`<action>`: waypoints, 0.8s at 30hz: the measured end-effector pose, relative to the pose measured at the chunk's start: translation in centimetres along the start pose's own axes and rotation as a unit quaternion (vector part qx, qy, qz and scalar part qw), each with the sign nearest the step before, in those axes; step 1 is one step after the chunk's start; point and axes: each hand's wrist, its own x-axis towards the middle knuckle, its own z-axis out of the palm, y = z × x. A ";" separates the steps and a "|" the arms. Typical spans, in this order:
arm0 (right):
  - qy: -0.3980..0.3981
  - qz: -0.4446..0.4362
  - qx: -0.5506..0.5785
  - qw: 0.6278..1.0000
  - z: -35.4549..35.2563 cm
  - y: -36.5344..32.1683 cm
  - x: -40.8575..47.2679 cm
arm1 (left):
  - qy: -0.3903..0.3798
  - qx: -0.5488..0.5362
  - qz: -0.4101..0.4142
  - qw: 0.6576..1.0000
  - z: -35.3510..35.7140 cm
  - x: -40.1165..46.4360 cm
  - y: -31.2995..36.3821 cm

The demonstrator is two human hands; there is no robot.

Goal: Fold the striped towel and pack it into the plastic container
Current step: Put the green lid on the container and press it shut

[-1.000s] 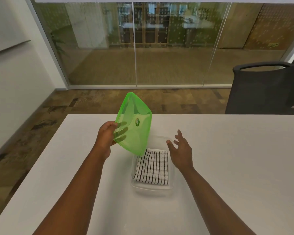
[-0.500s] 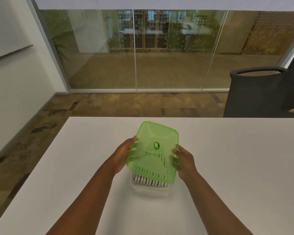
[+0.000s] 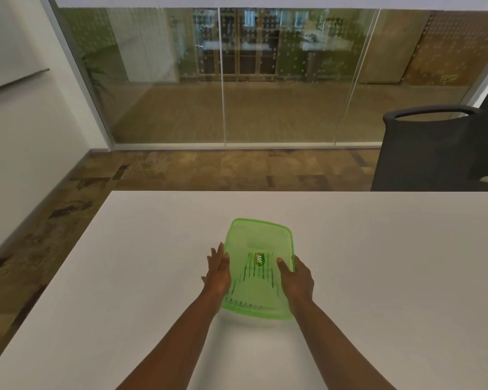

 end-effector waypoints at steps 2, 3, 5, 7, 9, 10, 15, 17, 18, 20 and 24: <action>-0.006 0.001 -0.008 1.000 0.3 0.2 0.2 | 0.012 -0.004 -0.004 1.000 0.0 0.3 -0.5; -0.009 0.000 -0.013 1.000 0.5 0.2 0.3 | 0.016 -0.007 -0.006 1.000 0.0 0.5 -0.7; -0.013 0.000 -0.023 1.000 0.6 0.2 0.4 | 0.023 -0.016 -0.012 1.000 0.0 0.7 -1.1; -0.014 -0.002 -0.033 0.999 0.8 0.3 0.6 | 0.031 -0.025 -0.016 0.999 0.1 0.9 -1.5; -0.014 -0.006 -0.037 0.999 0.9 0.4 0.7 | 0.034 -0.035 -0.020 0.999 0.1 1.0 -1.9; -0.016 -0.005 -0.037 0.999 0.9 0.5 0.8 | 0.035 -0.042 -0.022 0.998 0.2 1.0 -2.1; -0.024 0.004 -0.039 0.999 1.0 0.6 1.0 | 0.035 -0.088 -0.037 0.995 0.2 1.4 -2.3; -0.026 0.010 -0.040 0.999 1.1 0.6 1.0 | 0.032 -0.090 -0.039 0.995 0.1 1.4 -2.2; -0.026 0.013 -0.040 0.999 1.1 0.7 1.0 | 0.031 -0.088 -0.041 0.995 0.1 1.4 -2.2; -0.027 0.016 -0.041 0.999 1.0 0.7 1.0 | 0.029 -0.087 -0.043 0.995 0.0 1.4 -2.2; -0.022 0.024 -0.047 0.998 1.0 0.9 1.1 | 0.027 -0.076 -0.042 0.996 0.0 1.4 -2.4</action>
